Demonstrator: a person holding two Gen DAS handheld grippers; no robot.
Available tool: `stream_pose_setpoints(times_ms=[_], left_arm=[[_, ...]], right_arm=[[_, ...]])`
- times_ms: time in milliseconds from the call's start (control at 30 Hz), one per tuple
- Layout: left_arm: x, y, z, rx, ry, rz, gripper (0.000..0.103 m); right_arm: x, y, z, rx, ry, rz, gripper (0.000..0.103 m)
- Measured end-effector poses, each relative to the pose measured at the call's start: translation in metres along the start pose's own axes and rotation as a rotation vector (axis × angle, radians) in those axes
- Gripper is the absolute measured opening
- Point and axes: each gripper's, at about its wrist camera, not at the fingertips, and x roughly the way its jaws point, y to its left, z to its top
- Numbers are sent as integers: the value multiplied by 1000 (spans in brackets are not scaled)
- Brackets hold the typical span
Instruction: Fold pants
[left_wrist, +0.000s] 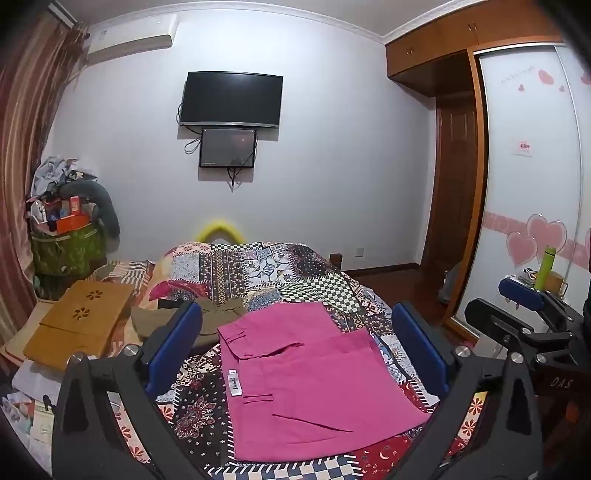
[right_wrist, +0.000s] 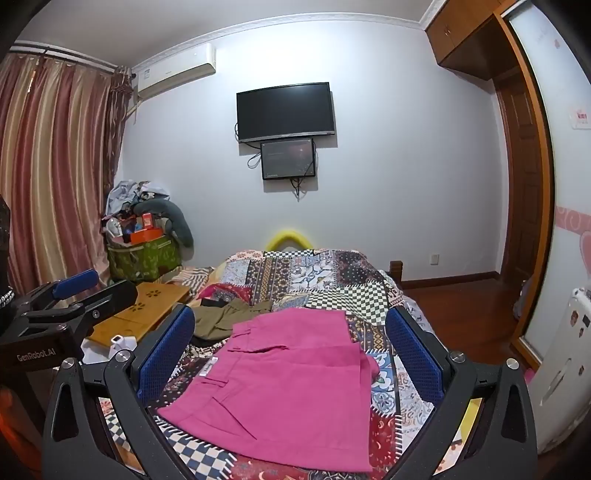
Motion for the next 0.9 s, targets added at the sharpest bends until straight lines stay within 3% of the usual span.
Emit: stream_pose_setpoints(times_ms=[900], left_arm=[[4,2,1,8,-12,17,103]], right_arm=[[-1,-2,3,5,8,-1,103]])
